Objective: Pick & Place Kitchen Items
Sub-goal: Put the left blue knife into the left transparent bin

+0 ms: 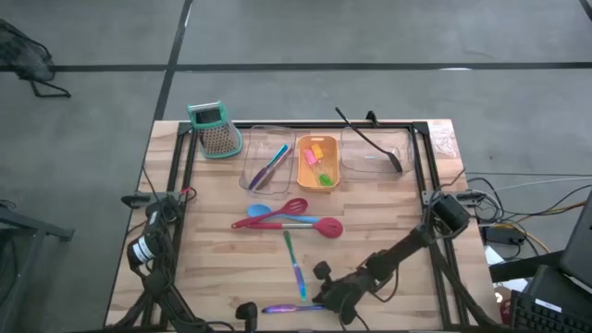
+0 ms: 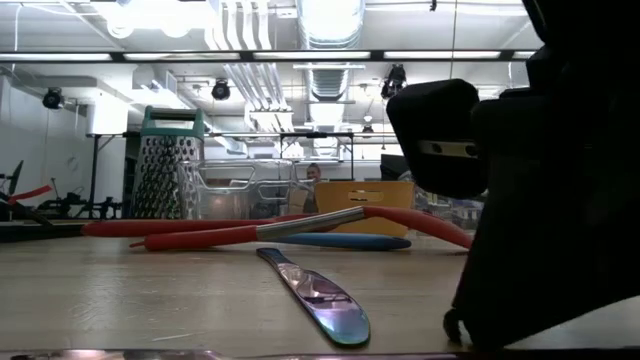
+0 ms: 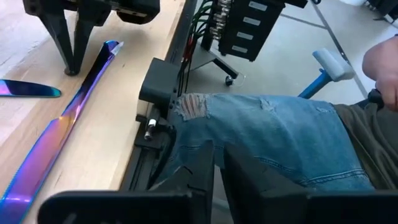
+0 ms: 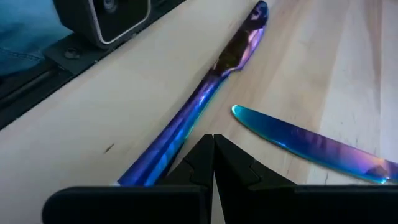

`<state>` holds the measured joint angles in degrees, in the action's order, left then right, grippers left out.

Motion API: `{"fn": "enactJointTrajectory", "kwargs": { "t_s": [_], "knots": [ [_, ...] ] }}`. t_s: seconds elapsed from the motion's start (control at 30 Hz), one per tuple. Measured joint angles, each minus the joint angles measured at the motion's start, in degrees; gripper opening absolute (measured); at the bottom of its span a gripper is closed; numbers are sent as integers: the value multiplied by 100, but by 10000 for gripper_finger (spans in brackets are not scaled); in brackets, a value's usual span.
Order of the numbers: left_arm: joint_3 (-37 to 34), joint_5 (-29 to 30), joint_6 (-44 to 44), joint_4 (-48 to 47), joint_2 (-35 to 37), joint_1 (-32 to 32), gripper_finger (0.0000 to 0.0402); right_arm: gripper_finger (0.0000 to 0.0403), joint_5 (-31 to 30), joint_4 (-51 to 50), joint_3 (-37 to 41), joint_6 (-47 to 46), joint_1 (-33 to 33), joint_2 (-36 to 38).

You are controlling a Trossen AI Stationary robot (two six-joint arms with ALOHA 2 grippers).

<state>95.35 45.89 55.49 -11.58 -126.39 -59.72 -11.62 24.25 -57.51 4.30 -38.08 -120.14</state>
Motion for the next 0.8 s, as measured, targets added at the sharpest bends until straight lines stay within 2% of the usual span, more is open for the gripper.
{"fn": "enactJointTrajectory", "kwargs": {
  "t_s": [0.17,0.3,0.43,0.57,0.7,0.8],
  "knots": [
    [0,0,13,1,0,2,46,8,120,-41,-156,211,163,-25],
    [0,0,52,18,0,2,42,8,555,-99,-379,293,378,-37],
    [0,-97,165,16,0,2,39,8,618,-221,-573,319,465,-35],
    [0,-117,180,44,0,2,39,8,676,-497,-905,238,477,-312],
    [0,-133,183,47,0,0,36,8,1046,-601,-1361,196,485,-751],
    [0,-131,208,47,0,0,35,8,1183,-843,-1564,210,522,-802]
  ]
}}
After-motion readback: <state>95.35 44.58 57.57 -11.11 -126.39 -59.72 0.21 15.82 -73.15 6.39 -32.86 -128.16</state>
